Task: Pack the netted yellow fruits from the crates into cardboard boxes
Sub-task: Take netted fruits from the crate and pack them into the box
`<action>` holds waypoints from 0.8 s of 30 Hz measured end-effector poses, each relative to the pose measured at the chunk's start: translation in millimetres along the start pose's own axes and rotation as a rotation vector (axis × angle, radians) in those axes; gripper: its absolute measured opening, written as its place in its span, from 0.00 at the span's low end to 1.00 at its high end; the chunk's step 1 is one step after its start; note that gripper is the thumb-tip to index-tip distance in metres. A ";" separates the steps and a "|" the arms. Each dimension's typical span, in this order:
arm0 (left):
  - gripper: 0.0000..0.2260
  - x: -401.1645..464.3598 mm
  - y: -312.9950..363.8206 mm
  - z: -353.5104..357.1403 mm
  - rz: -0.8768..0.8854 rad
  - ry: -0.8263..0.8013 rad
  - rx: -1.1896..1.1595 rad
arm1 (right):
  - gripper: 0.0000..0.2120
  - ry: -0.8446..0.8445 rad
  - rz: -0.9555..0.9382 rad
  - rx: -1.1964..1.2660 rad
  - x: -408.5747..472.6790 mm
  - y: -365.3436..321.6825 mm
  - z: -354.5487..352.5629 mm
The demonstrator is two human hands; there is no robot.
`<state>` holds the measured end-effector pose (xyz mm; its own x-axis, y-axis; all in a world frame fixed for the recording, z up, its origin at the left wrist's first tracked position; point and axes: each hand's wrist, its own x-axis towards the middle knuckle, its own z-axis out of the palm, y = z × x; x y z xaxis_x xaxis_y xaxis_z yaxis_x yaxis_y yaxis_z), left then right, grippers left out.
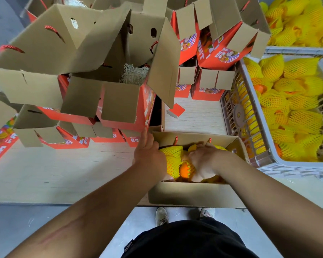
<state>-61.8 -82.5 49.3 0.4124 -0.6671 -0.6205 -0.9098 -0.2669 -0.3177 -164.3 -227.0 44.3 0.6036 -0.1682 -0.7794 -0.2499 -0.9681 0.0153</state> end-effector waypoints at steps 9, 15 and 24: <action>0.45 8.9 -13.2 -6.9 -0.108 -0.259 -0.573 | 0.45 -0.166 0.121 0.164 -8.3 4.6 -1.2; 0.31 -3.0 14.4 6.6 -0.060 0.157 -0.083 | 0.48 -0.052 0.160 0.201 9.6 -0.3 23.6; 0.19 10.2 5.6 1.8 0.032 0.264 -0.103 | 0.33 0.142 0.025 0.352 8.0 16.7 41.7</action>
<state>-62.7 -89.5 39.9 0.3692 -0.8309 -0.4163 -0.9277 -0.3028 -0.2184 -195.2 -236.8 12.2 0.6869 -0.2387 -0.6864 -0.4957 -0.8446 -0.2023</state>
